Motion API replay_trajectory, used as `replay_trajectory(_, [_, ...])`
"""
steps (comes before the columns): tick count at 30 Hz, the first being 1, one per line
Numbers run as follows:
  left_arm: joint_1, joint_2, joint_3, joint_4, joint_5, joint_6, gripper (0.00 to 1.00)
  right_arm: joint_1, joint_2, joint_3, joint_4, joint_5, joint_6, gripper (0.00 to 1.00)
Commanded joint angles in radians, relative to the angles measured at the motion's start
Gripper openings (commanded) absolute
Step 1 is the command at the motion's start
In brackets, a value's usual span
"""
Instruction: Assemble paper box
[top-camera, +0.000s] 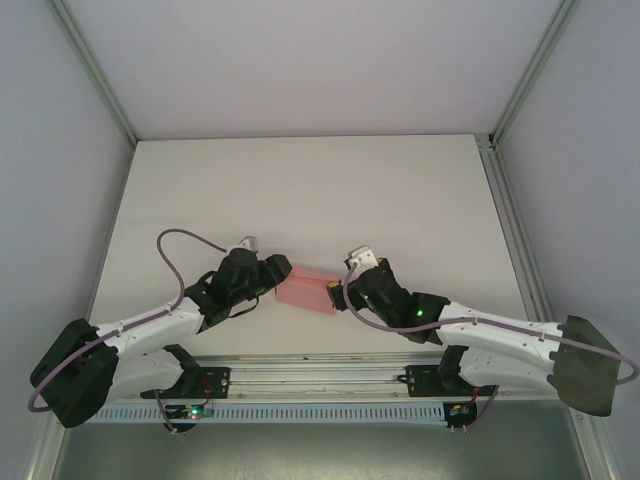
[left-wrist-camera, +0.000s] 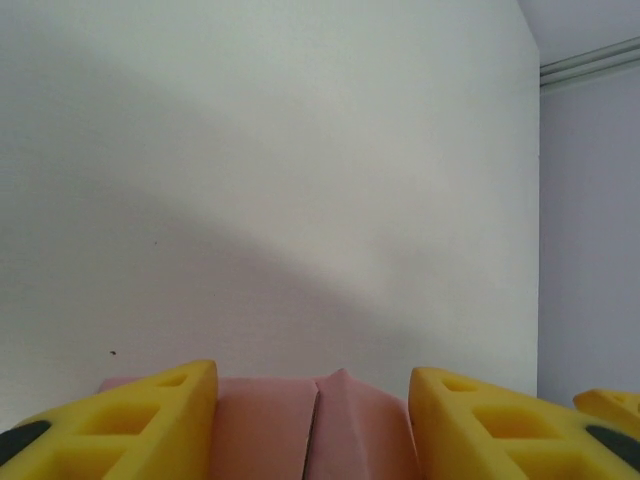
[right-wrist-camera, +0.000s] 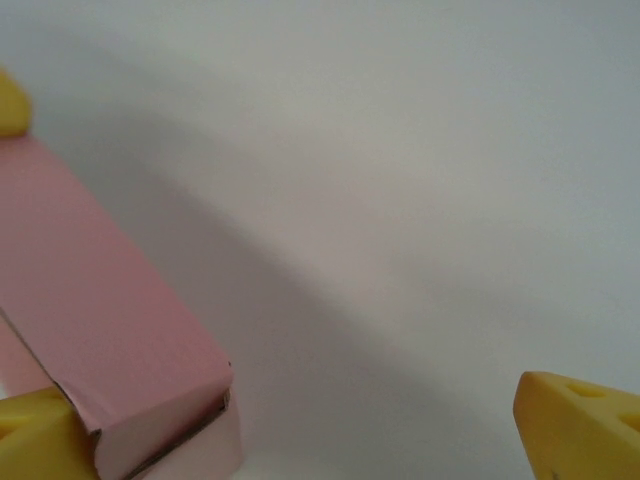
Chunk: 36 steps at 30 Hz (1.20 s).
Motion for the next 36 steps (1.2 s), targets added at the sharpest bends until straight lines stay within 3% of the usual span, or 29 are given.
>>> replay_trajectory(1, [-0.042,0.008,-0.059,-0.081,0.018,0.065,0.44,-0.006,-0.046,0.008,0.135,-0.142,-0.011,0.98])
replay_trajectory(8, [-0.092,0.001,-0.075,-0.068,-0.018,0.116,0.44,-0.01,-0.053,-0.031,0.209,-0.252,-0.07,0.98])
replay_trajectory(13, [-0.111,-0.003,-0.086,-0.065,-0.034,0.153,0.41,-0.025,-0.033,-0.056,0.205,-0.089,0.098,0.98])
replay_trajectory(22, [-0.116,-0.041,-0.15,-0.048,-0.06,0.152,0.41,-0.041,0.074,-0.18,0.238,-0.194,0.047,0.93])
replay_trajectory(25, [-0.115,-0.045,-0.159,-0.045,-0.066,0.156,0.35,-0.058,0.118,-0.224,0.241,-0.177,0.066,0.83])
replay_trajectory(28, [-0.115,-0.037,-0.163,-0.045,-0.061,0.167,0.33,-0.078,0.133,-0.256,0.274,-0.175,0.079,0.82])
replay_trajectory(30, [-0.116,-0.025,-0.182,-0.016,-0.066,0.178,0.27,-0.089,0.144,-0.284,0.325,-0.176,0.066,0.77])
replay_trajectory(32, [-0.116,-0.002,-0.193,-0.004,-0.064,0.188,0.13,-0.092,0.166,-0.307,0.384,-0.186,0.06,0.71])
replay_trajectory(36, [-0.115,0.048,-0.192,0.001,-0.025,0.249,0.07,-0.107,0.232,-0.346,0.502,-0.24,0.05,0.6])
